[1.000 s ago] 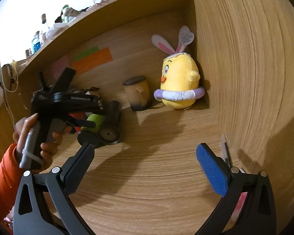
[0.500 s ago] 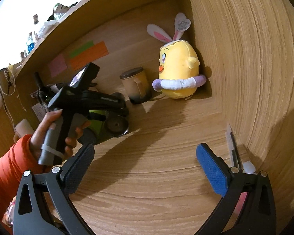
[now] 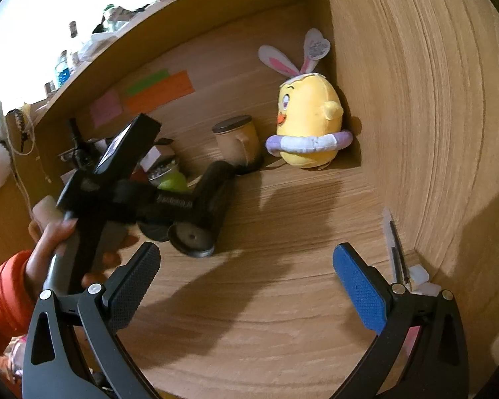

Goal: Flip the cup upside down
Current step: 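Close the left tool around the black tumbler and lift it, then grasp the tumbler's open end with the right tool while the left tool holds it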

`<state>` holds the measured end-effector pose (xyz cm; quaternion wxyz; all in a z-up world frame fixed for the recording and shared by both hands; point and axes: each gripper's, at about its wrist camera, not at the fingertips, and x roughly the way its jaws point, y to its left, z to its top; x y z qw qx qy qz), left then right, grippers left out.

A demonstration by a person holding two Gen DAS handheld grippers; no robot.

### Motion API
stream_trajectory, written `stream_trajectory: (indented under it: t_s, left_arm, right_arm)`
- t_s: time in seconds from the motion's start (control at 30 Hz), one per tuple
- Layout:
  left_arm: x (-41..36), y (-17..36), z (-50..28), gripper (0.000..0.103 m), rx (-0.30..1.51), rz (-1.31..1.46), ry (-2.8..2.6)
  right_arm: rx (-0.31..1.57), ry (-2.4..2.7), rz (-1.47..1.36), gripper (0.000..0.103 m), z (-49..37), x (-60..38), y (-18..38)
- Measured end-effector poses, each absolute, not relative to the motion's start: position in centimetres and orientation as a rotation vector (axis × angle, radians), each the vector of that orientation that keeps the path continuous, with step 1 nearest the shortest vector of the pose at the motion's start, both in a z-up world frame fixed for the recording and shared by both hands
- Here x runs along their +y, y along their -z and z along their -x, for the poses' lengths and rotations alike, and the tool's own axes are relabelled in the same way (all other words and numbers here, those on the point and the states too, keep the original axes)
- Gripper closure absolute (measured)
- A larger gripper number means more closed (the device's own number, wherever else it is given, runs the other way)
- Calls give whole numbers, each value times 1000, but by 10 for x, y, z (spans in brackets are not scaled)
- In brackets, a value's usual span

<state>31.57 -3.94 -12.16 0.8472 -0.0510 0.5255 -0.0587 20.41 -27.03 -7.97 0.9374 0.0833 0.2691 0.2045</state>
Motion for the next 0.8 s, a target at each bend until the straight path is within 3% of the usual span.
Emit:
stream_trajectory:
  t_s: [0.37, 0.57, 0.73, 0.8]
  left_arm:
    - [-28, 129, -194, 39, 1098, 104, 186]
    - [-32, 128, -182, 39, 1118, 204, 261]
    - [-15, 79, -156, 39, 894, 146, 249]
    - [-5, 68, -149, 33, 825, 115, 196]
  right_arm:
    - [489, -429, -136, 0, -160, -263, 66]
    - [463, -443, -98, 0, -143, -250, 63]
    - [454, -470, -92, 0, -134, -243, 62]
    - [462, -490, -94, 0, -135, -238, 64]
